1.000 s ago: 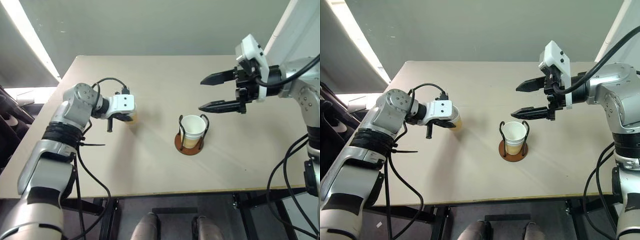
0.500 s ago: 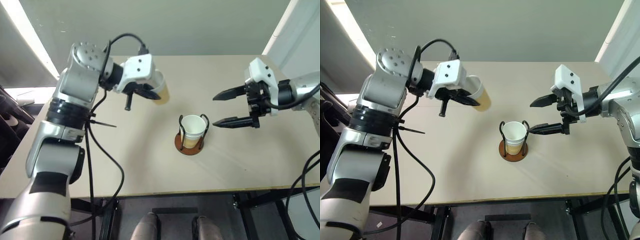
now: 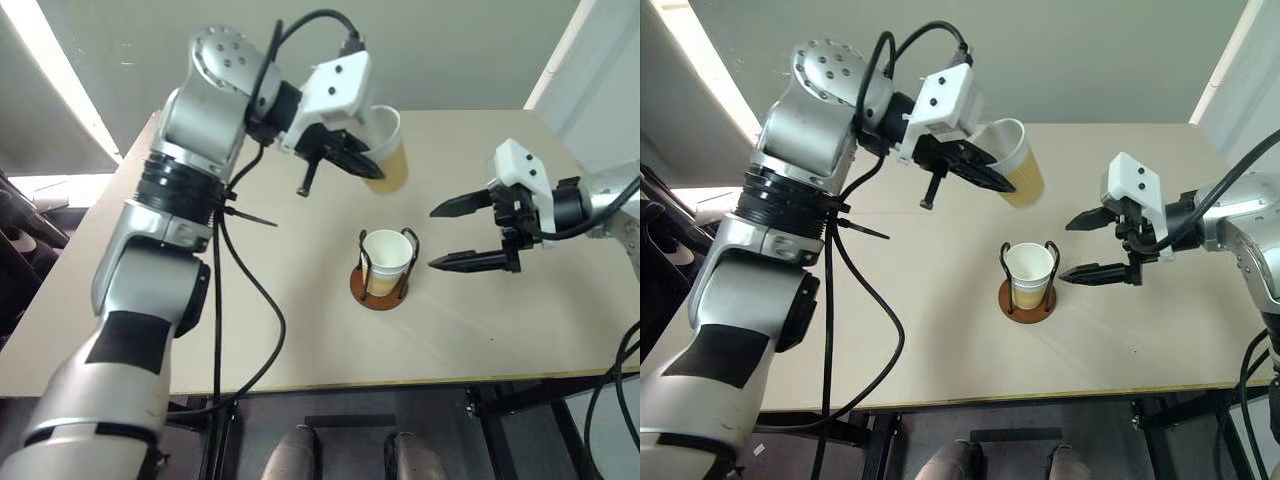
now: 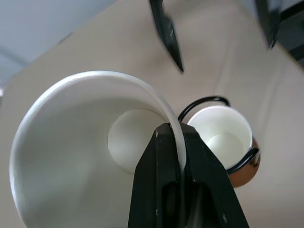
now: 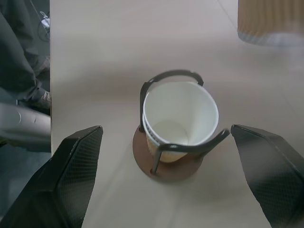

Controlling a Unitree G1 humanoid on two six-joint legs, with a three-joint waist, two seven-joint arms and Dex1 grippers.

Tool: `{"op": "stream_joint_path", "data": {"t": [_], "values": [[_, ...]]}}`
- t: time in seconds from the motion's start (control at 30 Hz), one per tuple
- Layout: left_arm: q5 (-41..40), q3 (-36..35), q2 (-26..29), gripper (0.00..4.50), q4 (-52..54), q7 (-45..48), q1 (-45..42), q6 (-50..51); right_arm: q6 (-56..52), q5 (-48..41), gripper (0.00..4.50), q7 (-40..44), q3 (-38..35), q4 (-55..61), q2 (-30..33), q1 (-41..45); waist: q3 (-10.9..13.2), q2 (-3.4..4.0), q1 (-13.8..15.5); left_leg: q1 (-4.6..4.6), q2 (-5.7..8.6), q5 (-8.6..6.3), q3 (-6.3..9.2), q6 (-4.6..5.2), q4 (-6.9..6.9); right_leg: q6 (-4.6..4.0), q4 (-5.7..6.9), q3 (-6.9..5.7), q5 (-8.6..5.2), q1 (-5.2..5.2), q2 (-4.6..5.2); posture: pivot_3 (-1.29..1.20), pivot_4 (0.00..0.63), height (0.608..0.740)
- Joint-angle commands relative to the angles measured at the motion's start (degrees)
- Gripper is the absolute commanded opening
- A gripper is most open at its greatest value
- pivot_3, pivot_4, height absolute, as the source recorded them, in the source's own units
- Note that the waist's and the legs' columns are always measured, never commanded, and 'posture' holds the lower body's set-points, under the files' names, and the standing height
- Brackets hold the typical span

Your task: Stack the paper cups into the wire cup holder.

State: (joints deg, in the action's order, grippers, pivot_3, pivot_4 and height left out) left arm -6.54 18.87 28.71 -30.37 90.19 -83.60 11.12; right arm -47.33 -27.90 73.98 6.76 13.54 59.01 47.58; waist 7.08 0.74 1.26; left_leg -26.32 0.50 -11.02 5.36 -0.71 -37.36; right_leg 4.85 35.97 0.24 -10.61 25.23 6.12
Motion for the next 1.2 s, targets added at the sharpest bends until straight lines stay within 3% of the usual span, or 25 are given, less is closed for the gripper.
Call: {"op": "stream_joint_path", "data": {"t": [0.03,0.5,1.2], "values": [[-2.53,1.44,-0.45,0.02,1.57,2.31,-1.87,0.05,0.08,-0.73,4.5,-0.61,-3.88,1.57,2.05,-0.51,0.0,0.0,0.03,-0.05,0.0,0.0,-0.01,0.01,-0.04,0.04,-0.02,-0.01,0.02,0.0,-0.01,0.0,0.15,0.74],[-9.54,8.44,-0.83,0.02,2.37,2.31,-0.81,1.1,-2.97,-2.51,4.5,-2.79,-7.2,5.03,4.97,-3.95,0.0,0.0,0.27,-0.13,0.02,-0.15,-0.06,0.19,-0.61,0.37,-0.02,0.04,0.2,-0.17,0.0,0.0,0.15,0.74],[-8.36,13.98,0.7,0.02,4.18,2.31,2.2,-1.67,-3.27,-3.28,4.5,-3.88,-7.61,5.58,6.33,-4.78,0.0,0.0,0.37,-0.11,0.02,-0.17,-0.1,0.22,-0.63,0.49,-0.04,0.05,0.16,-0.22,-0.01,0.0,0.15,0.74]]}}
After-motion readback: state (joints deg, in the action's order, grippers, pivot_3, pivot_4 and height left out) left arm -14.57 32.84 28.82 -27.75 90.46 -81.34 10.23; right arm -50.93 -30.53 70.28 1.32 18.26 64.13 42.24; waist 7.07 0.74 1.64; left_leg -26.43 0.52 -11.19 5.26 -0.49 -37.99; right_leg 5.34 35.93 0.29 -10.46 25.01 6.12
